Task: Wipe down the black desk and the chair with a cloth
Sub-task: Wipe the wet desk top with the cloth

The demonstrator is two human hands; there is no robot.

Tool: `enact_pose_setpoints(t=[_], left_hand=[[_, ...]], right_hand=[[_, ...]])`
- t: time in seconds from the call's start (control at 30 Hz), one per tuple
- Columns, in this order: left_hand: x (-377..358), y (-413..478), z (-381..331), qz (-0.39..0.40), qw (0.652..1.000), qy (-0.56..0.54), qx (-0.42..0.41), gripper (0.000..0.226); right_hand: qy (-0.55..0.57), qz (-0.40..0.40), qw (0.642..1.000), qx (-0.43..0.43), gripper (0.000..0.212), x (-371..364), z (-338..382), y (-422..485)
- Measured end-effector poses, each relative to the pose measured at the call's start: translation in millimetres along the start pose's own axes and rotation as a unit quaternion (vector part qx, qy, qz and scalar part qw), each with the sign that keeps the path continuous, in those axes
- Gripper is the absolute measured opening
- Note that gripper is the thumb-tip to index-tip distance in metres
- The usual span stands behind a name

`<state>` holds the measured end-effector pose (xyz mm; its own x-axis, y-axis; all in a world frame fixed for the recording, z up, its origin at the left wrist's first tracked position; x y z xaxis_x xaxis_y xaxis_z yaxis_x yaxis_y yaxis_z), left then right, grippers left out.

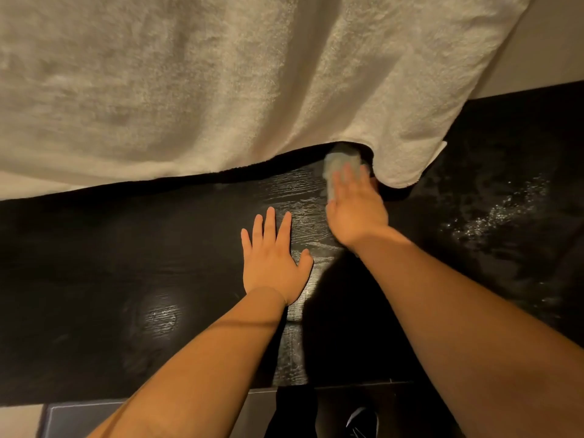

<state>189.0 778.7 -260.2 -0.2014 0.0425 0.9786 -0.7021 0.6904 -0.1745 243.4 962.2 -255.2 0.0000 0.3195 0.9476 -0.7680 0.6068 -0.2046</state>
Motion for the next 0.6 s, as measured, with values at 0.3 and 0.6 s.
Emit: enact_pose_setpoints(t=[0.3, 0.6], left_hand=[[-1.1, 1.3, -0.1, -0.003, 1.0, 0.001, -0.002, 0.086], [-1.3, 2.4, 0.3, -0.003, 1.0, -0.007, -0.002, 0.086]], right_hand=[[-0.015, 0.022, 0.992, 0.124, 0.073, -6.8, -6.7, 10.5], [-0.03, 0.041, 0.981, 0.186, 0.073, -16.1, 58.3, -14.2]])
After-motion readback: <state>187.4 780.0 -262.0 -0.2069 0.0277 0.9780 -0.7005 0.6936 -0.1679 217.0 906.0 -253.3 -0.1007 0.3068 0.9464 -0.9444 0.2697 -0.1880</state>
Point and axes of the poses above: each hand's wrist, its own y-axis towards the middle knuckle, its own x-axis out of the back of the hand, z = x × y, the point moved 10 cm from there along y, towards the middle knuckle
